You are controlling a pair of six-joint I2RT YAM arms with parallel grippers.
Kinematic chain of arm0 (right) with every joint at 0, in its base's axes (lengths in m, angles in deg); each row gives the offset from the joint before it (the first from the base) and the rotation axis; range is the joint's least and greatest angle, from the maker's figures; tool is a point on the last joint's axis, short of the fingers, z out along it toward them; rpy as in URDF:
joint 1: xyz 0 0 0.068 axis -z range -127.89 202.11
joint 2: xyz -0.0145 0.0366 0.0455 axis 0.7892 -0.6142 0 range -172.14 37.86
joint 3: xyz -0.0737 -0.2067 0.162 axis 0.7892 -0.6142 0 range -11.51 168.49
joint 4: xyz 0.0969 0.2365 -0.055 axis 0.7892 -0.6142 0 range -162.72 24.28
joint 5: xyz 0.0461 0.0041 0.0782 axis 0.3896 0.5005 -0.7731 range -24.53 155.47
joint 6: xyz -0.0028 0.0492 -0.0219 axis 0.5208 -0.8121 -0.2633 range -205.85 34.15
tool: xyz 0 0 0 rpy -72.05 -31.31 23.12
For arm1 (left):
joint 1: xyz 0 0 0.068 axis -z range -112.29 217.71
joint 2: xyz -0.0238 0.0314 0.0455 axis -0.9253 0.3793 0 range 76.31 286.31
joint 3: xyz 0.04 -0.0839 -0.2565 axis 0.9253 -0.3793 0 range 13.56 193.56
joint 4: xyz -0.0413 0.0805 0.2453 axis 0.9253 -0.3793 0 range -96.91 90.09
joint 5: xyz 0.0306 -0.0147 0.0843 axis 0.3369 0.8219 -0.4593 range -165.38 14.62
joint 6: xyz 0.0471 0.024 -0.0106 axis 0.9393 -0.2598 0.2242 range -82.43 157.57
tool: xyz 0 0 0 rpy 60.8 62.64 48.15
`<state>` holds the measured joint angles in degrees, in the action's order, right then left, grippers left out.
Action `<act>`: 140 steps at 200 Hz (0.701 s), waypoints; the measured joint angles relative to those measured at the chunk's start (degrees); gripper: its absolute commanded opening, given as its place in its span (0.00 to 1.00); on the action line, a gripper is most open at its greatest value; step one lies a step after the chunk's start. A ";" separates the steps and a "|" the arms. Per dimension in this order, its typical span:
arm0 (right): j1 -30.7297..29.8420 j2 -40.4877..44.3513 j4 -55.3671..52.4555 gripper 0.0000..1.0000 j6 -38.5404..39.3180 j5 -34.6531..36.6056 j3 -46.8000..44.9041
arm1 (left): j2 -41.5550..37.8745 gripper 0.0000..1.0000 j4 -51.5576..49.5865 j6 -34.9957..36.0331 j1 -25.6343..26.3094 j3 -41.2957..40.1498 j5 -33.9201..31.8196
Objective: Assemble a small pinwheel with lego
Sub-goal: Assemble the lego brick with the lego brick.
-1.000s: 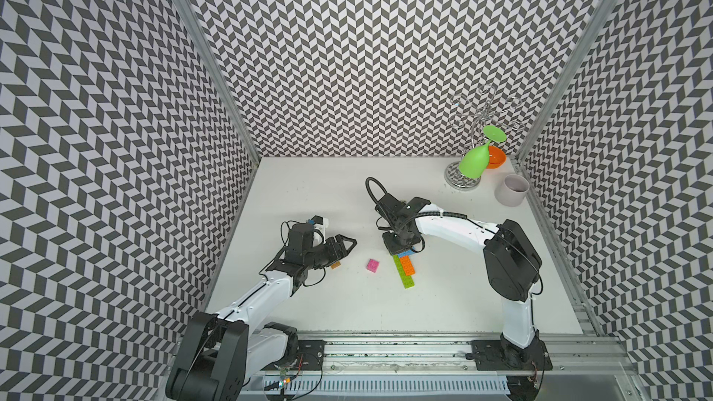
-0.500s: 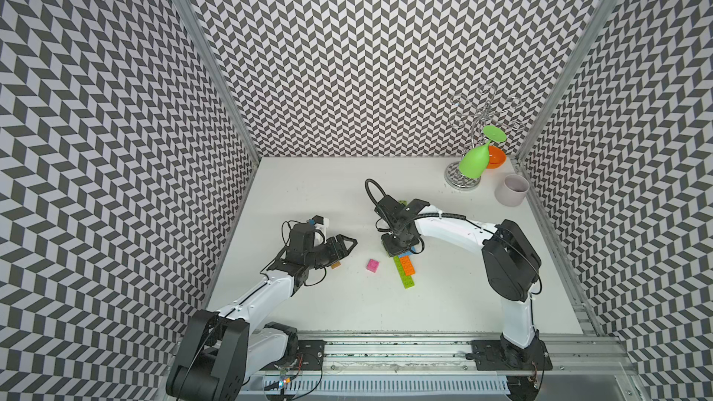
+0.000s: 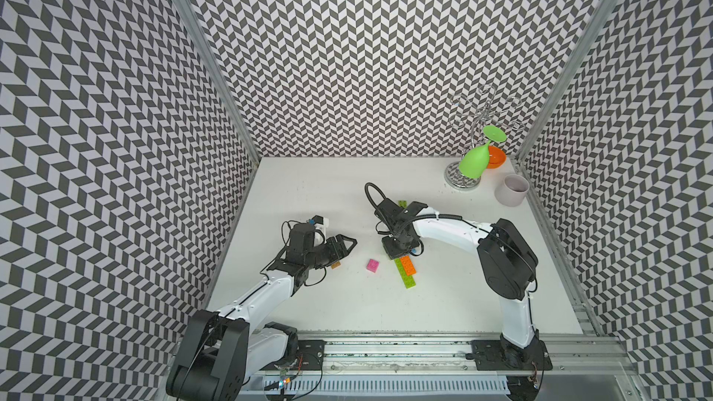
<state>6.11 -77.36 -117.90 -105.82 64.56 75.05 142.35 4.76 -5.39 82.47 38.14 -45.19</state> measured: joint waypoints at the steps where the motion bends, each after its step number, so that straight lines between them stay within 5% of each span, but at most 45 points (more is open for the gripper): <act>1: 0.00 0.00 0.02 0.09 0.00 0.00 0.00 | 0.00 0.69 0.00 0.00 0.00 0.00 0.02; 140: -1.51 0.76 1.20 0.09 0.04 2.16 -1.66 | 0.33 0.69 0.00 0.00 0.00 0.00 -0.57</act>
<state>4.60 -76.59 -116.70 -105.78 66.73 73.39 142.68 4.76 -5.39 82.47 38.14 -45.75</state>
